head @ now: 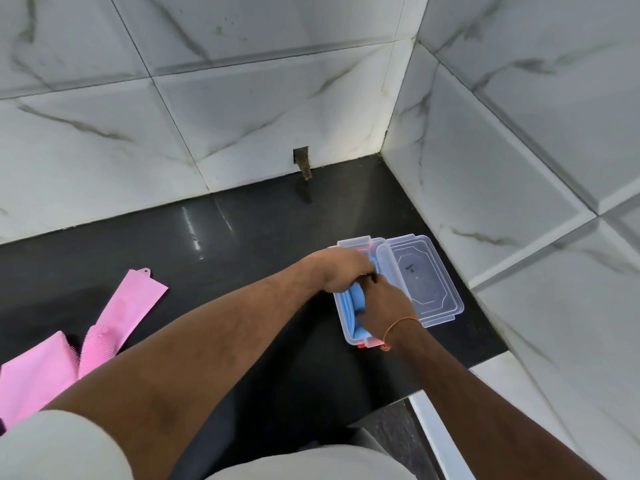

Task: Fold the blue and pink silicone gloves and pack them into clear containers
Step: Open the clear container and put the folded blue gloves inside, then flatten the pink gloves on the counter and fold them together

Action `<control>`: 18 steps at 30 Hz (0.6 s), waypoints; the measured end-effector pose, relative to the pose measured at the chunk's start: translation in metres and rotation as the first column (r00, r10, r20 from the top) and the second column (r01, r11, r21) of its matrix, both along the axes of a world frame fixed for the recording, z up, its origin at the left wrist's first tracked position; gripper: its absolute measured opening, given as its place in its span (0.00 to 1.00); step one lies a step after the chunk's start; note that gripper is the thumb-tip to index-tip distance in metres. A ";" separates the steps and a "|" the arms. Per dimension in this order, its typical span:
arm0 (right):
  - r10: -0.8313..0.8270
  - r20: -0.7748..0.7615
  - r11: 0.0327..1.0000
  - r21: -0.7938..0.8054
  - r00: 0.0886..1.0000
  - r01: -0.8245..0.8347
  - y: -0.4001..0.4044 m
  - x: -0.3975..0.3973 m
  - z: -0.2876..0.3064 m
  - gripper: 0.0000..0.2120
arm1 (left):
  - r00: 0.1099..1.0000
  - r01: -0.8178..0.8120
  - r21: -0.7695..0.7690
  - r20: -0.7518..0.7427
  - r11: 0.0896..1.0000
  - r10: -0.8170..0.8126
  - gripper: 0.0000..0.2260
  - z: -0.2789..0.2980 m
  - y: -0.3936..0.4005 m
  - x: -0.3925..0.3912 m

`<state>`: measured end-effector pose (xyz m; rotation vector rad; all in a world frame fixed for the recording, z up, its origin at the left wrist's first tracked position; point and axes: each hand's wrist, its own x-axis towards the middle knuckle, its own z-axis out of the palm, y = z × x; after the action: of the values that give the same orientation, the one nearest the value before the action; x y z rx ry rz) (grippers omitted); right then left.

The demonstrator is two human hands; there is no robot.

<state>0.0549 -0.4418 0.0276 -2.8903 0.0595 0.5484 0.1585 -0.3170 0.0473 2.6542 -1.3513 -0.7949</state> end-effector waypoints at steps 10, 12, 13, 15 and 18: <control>0.070 0.391 0.997 -0.052 0.918 -0.054 0.068 0.003 0.033 0.20 | 0.941 -0.143 -0.468 0.208 0.872 0.267 0.17 0.018 0.099 -0.023; 0.134 0.414 0.991 -0.050 0.901 -0.124 0.093 0.005 0.035 0.20 | 0.922 -0.160 -0.507 0.231 0.847 0.312 0.17 0.019 0.129 -0.028; 0.143 0.428 0.988 -0.012 0.892 -0.153 0.108 0.006 0.037 0.18 | 0.911 -0.175 -0.523 0.234 0.834 0.338 0.16 0.019 0.148 -0.031; 0.141 0.455 0.978 0.076 0.879 -0.196 0.141 0.005 0.037 0.15 | 0.892 -0.220 -0.522 0.233 0.824 0.386 0.16 0.015 0.186 -0.043; 0.206 0.421 0.948 0.140 0.884 -0.287 0.192 -0.002 0.030 0.18 | 0.843 -0.350 -0.454 0.228 0.820 0.486 0.18 0.006 0.250 -0.064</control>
<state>0.0528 -0.2502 0.0577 -2.7627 -0.4089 -0.0179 0.0942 -0.0673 0.0532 2.6590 -0.7799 -0.0038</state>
